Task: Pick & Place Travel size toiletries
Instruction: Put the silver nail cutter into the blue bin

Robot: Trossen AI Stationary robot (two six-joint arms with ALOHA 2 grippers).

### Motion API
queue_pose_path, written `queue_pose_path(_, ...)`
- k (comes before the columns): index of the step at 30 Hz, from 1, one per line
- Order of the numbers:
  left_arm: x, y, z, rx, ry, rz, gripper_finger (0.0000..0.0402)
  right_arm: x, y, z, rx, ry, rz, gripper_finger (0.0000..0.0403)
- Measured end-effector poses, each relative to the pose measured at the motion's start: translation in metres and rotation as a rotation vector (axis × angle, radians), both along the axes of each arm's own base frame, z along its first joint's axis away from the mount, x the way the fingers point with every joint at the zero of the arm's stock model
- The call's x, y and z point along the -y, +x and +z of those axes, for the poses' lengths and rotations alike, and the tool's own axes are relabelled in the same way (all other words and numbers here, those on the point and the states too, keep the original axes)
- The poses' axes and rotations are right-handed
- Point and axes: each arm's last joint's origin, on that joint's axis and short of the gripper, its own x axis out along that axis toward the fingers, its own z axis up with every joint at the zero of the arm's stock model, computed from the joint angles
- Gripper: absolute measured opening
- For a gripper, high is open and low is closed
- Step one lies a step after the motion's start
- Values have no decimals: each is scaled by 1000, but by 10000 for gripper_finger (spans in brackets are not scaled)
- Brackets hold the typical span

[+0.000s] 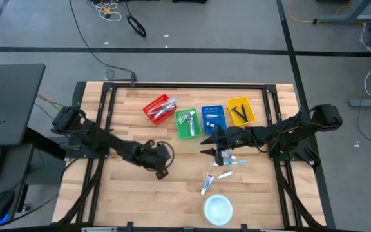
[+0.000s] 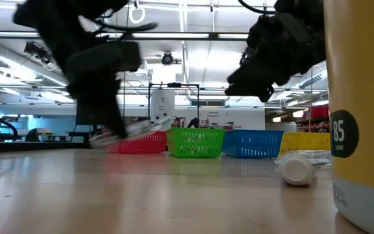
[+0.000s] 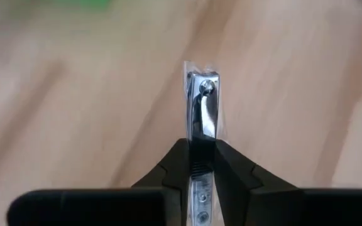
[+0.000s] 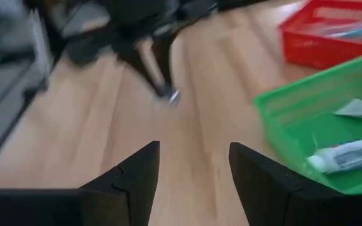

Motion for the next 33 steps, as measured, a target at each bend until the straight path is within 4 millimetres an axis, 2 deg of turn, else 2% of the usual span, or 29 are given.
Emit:
queue_pose_path(4, -17, 20, 15, 98, 87, -54, 65, 3, 2, 4, 37, 151, -154, 202)
queue_pose_path(8, -33, 35, 32, 143, 247, -53, 63, 4, 2, 4, 45, 284, -256, 202)
queue_pose_path(13, -48, 47, 50, 165, 405, -74, 57, 6, 4, 8, 95, 299, -261, 202)
queue_pose_path(21, -55, 61, 71, 265, 498, -123, 62, 15, 5, 13, 166, 269, -348, 202)
queue_pose_path(33, -62, 66, 76, 318, 512, -131, 63, 16, 11, 29, 286, 189, -342, 202)
